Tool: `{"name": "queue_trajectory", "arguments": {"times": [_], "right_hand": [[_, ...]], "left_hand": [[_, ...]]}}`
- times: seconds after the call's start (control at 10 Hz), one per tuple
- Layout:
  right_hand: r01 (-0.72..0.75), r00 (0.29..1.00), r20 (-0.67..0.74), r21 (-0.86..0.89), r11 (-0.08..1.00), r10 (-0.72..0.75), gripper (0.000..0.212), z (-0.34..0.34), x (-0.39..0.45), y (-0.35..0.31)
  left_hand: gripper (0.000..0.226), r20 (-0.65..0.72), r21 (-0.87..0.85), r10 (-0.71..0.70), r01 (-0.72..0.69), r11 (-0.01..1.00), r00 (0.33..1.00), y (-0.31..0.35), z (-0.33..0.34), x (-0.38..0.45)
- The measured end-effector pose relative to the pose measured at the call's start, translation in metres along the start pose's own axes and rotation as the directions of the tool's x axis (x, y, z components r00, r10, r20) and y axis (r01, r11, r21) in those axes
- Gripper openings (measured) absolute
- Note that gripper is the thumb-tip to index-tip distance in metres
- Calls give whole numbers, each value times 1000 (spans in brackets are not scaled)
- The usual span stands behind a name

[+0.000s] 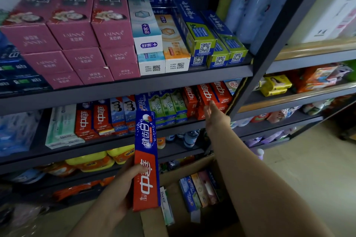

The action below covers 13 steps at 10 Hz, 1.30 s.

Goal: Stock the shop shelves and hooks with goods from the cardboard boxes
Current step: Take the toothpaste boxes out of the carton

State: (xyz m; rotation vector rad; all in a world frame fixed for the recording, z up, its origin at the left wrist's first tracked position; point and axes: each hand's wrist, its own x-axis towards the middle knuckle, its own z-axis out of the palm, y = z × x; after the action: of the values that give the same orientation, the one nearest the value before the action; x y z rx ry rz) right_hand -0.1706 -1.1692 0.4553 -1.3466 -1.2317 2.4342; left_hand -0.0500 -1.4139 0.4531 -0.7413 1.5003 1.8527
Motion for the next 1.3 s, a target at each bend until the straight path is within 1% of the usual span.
{"name": "queue_trajectory", "arguments": {"times": [0.1,0.2,0.3,0.4,0.5,0.6,0.7,0.8,0.9,1.0,1.2,1.3], "right_hand": [[16,999,41,-31,999,-14,42,1,-6,-2],[41,996,89,-221,974,-22,28,-24,-29,10],[87,975,212,-630,772,63,42,-55,-70,36],[61,918,300,-752,656,258,72,-90,-114,59],[36,901,363,-608,793,238,57,-99,-135,60],[132,938,343,-489,862,50,47,-95,-140,49],[184,947,313,-360,915,-67,34,-88,-125,32],[219,950,283,-290,932,-135,22,-77,-100,15],[214,950,274,-235,948,-147,21,-61,-72,1],[178,957,264,-218,959,-118,26,-47,-45,-11],[97,975,214,-162,982,-61,41,-30,-20,-18],[174,975,173,-220,960,-137,40,-18,-17,-20]], "left_hand": [[32,44,-32,68,-67,997,997,1,7,-3],[44,112,-78,121,-113,991,986,9,21,-6],[43,136,-61,142,-135,989,980,20,38,-1],[38,149,-50,168,-163,985,974,28,57,8],[57,202,-55,193,-186,981,960,35,78,13],[41,267,-50,228,-223,974,937,44,101,16],[48,304,30,289,-312,950,908,57,119,19],[57,262,23,341,-359,933,903,60,116,24],[37,216,40,321,-337,941,922,47,96,22],[29,143,24,279,-285,958,950,26,71,21],[23,15,-74,189,-187,979,982,-11,35,10],[21,-20,-80,133,-134,988,991,-24,23,5]]}}
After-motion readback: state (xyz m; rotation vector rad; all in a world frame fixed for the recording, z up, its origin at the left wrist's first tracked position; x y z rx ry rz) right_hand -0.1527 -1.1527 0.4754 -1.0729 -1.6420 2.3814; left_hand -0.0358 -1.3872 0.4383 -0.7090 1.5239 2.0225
